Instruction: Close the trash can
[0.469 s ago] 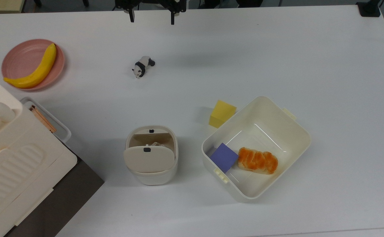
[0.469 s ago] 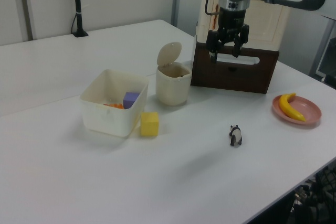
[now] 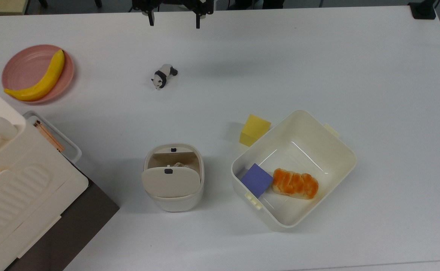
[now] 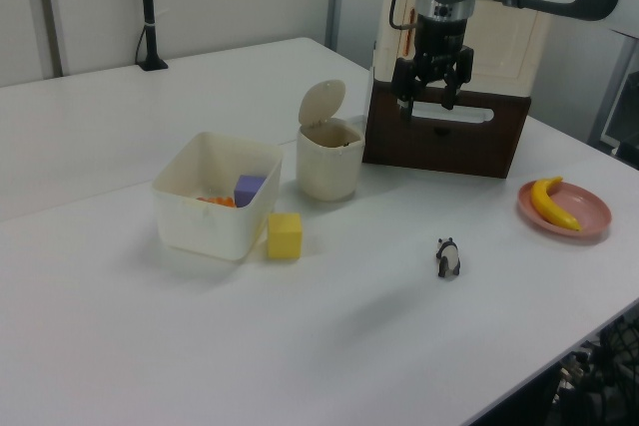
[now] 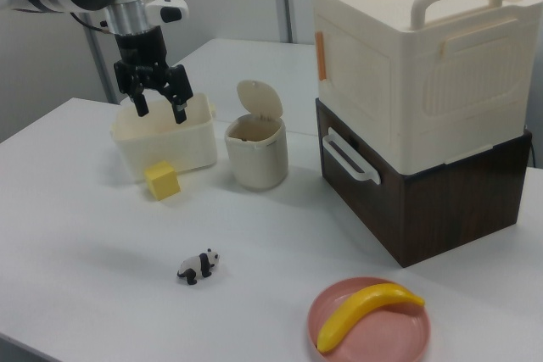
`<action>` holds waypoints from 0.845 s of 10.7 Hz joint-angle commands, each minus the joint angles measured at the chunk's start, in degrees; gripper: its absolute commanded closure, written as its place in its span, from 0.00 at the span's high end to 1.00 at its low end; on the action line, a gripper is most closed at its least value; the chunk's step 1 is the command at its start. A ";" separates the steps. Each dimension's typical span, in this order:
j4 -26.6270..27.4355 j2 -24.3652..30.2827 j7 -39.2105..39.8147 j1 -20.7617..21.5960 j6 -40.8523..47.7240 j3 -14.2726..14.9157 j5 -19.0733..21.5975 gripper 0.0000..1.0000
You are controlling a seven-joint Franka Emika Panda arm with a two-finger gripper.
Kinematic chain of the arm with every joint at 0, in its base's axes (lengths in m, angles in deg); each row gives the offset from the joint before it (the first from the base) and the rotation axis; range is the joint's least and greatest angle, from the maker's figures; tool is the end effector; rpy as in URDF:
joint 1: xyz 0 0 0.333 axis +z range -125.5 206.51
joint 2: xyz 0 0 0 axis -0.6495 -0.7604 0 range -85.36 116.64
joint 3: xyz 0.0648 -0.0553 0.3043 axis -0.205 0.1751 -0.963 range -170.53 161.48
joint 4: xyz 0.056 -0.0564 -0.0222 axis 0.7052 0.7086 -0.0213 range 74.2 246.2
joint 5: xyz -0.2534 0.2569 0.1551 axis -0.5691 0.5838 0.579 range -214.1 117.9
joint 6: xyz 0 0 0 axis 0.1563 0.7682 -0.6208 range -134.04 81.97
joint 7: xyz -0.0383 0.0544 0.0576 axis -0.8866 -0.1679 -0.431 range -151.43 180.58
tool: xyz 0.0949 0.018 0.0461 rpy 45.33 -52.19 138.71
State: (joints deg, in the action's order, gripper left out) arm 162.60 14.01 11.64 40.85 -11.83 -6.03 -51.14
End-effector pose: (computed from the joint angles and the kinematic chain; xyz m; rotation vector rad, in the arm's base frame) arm 0.5659 0.0128 0.5931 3.0882 -0.0245 -0.0298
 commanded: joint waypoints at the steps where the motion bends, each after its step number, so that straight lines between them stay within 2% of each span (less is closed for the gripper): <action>1: 0.86 1.01 0.21 0.44 1.13 0.37 1.10 1.00; 2: 0.86 1.09 0.21 0.53 1.48 0.37 0.58 1.00; 8: 0.86 1.01 3.19 0.71 1.39 0.28 0.66 0.00; 9: 0.86 1.01 3.81 0.71 1.39 0.28 0.66 0.00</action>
State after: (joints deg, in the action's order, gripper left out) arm 162.60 14.01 13.42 40.96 -11.83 -6.10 -51.14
